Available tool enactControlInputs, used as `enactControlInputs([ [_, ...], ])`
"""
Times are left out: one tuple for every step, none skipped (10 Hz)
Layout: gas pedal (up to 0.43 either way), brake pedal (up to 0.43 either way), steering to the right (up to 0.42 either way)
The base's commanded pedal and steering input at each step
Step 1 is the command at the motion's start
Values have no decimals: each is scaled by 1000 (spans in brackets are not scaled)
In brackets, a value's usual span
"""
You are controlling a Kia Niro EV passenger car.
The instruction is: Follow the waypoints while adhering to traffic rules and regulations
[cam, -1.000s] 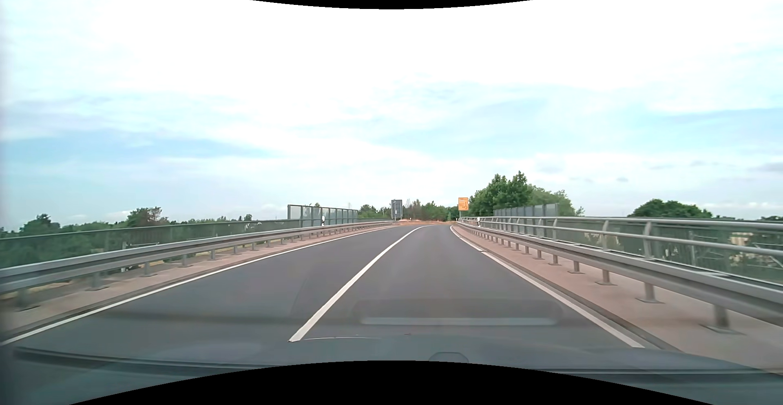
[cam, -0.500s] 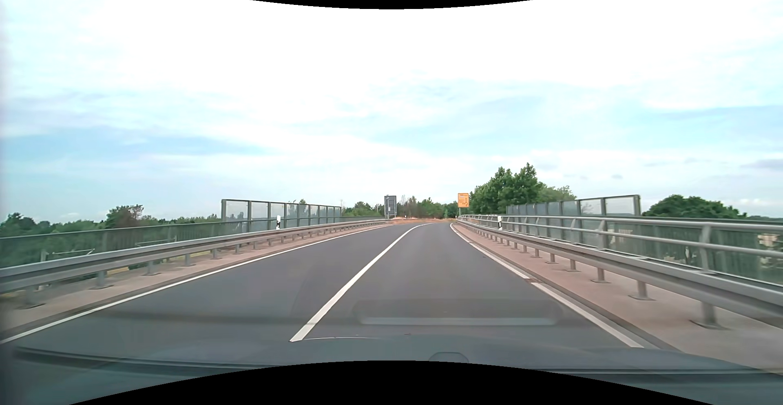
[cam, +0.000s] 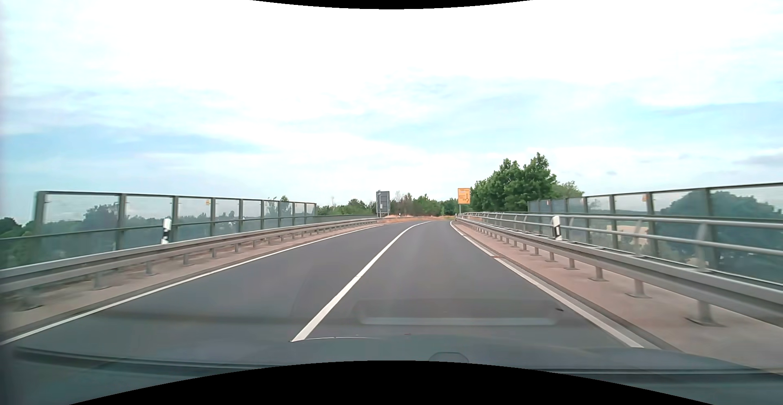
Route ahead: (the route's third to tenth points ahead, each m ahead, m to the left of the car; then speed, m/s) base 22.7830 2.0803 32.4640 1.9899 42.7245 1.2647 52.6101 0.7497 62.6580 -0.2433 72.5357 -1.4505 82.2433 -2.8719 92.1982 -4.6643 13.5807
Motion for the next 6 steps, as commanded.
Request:
enactControlInputs([
  [220, 0, 6],
  [220, 0, 6],
  [209, 0, 6],
  [209, 0, 6],
  [177, 0, 5],
  [130, 0, 5],
])
